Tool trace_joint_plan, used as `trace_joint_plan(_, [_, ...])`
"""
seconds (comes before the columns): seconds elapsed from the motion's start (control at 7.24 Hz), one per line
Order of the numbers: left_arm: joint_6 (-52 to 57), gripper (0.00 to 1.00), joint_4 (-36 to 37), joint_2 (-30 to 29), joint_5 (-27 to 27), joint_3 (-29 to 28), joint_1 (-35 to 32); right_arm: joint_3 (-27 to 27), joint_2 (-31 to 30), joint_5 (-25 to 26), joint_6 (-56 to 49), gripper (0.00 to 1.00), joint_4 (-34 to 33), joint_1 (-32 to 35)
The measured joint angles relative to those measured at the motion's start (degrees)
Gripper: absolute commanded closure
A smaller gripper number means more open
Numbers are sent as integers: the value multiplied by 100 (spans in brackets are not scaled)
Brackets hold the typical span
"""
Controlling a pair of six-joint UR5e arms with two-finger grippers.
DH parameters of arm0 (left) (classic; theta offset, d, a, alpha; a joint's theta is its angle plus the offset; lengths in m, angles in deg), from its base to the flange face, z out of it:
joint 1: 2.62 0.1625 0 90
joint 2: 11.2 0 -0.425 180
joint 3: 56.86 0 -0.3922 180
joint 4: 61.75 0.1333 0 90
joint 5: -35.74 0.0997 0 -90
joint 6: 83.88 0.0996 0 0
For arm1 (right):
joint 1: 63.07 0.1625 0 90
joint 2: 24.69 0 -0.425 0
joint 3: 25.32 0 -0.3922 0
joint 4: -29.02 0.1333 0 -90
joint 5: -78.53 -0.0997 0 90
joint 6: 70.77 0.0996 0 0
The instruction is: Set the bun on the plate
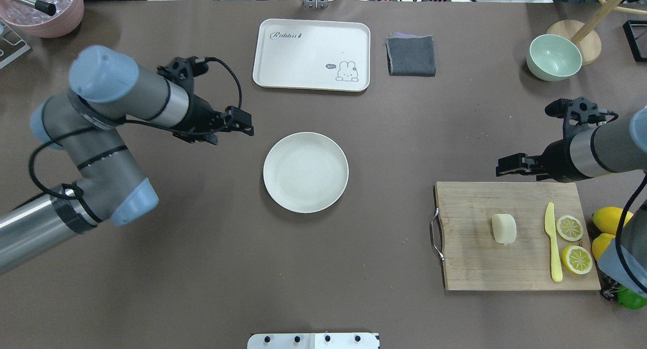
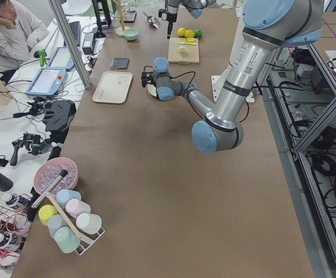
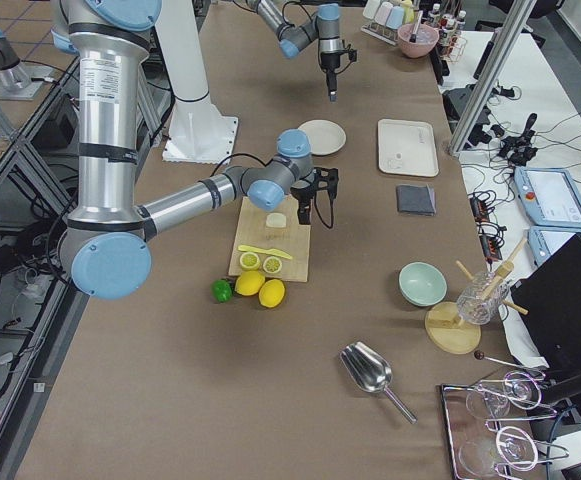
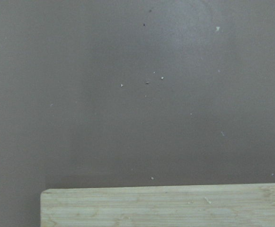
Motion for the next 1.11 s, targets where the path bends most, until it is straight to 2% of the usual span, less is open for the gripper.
trace_joint_plan(0.28, [1150,2,403,260,-789,17,-996,27,-122,525,271,0,36,-666])
trace_joint_plan(0.41, [1646,2,647,359,-943,13,-1314,43,-256,726,302,1,71,-930])
trace_joint_plan(0.55, [1939,2,822,400,-996,15,-1473,54,-428,844,311,19,190,-1112])
trace_joint_plan(0.69, [2067,2,901,420,-1015,29,-1546,58,-614,935,317,68,360,-1249])
trace_joint_plan(0.83, [2113,2,932,439,-1020,55,-1578,65,-714,1008,322,77,450,-1338])
trace_joint_plan(1.11, [2133,2,948,472,-1023,90,-1620,95,-727,1044,325,79,498,-1417])
